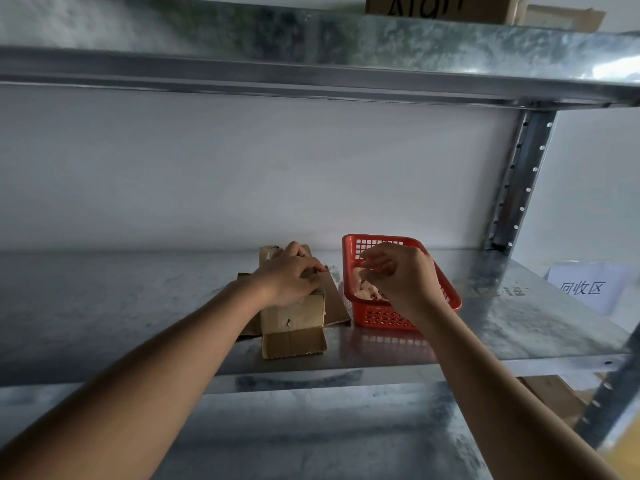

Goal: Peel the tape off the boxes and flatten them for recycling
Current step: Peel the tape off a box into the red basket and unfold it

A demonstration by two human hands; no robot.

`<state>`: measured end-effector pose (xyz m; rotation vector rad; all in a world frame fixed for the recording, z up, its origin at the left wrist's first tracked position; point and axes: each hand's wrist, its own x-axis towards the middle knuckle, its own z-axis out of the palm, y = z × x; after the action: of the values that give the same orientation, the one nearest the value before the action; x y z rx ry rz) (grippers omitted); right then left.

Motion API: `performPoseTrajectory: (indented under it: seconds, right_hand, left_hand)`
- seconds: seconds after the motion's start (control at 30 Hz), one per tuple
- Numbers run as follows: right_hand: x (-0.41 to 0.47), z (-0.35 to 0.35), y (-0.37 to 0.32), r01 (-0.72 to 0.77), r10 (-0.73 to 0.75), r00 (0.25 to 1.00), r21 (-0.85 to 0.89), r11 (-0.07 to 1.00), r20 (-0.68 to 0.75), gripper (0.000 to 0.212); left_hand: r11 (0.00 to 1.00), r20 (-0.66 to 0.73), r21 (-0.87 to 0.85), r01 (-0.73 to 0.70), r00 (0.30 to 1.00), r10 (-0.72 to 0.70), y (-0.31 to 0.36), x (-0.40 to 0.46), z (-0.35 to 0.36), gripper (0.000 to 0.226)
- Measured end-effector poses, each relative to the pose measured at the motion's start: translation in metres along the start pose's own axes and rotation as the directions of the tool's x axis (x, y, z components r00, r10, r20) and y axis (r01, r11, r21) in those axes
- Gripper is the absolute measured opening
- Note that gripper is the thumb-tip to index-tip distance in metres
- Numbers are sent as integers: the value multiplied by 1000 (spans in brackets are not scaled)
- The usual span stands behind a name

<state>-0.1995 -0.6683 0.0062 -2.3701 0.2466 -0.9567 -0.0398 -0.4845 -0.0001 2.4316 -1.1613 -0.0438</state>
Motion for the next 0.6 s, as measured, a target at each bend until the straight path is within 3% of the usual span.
performPoseTrajectory:
  seconds: [0.17,0.3,0.5,0.6]
  right_hand:
    - [-1,-3,-2,-95,98,995,124,988,-25,31]
    - [0,-7,0,-134,134,991,118,984,3,37]
    - [0,-5,2,44,-32,993,-108,993,112,20]
    - [0,-7,-2,115,-92,985,-160,980,146,23]
  left_hand:
    - [1000,2,-13,-3,1000,3,-1,-1,0,35]
    - [1000,10,-11,-2,1000,2,0,-2,-1,35]
    - [1000,18,3,8,1000,-8,0,-1,-1,42]
    - [1000,23,5,16,1000,-16,1,-1,-1,51]
